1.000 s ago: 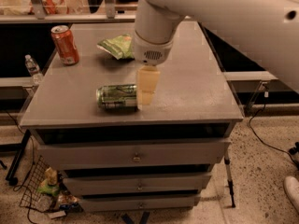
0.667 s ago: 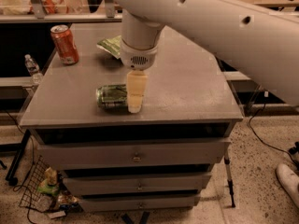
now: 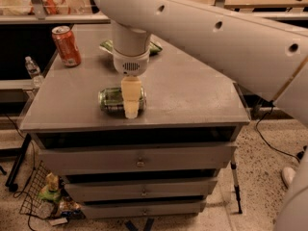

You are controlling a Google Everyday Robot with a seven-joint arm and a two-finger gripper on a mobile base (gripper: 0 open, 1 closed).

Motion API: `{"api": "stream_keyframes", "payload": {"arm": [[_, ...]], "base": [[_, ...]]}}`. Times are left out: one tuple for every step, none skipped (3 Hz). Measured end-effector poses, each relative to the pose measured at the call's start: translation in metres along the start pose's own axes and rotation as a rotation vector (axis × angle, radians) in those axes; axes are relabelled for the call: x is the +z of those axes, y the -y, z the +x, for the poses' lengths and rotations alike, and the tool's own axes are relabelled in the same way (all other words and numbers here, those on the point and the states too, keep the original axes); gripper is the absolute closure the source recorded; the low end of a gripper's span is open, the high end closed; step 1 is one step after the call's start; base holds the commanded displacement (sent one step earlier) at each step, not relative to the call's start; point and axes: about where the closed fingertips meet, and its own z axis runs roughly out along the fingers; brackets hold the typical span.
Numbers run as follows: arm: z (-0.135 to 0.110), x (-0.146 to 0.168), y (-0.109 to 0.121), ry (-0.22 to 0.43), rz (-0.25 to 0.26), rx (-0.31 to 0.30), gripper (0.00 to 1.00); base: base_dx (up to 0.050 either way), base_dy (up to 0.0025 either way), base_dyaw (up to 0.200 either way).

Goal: Place green can upright

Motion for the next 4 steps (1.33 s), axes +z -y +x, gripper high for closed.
{"api": "stream_keyframes", "payload": {"arm": [[-0.0031,-0.001,-0.0035,-0.02,0.003,-0.003,0.17],[-0.0043,0.0011,-0.0071,-0.023,-0.002,0.0,0.4],[-0.0054,0.0054,-0.0104,-0.012,-0.014,0.005,0.64],[-0.007,0.0068,-0.0116,0.008,-0.023,0.003,0.87]], "base": [[0.0,0.0,0.0],[0.0,0.0,0.0],[0.0,0.0,0.0],[0.0,0.0,0.0]]}}
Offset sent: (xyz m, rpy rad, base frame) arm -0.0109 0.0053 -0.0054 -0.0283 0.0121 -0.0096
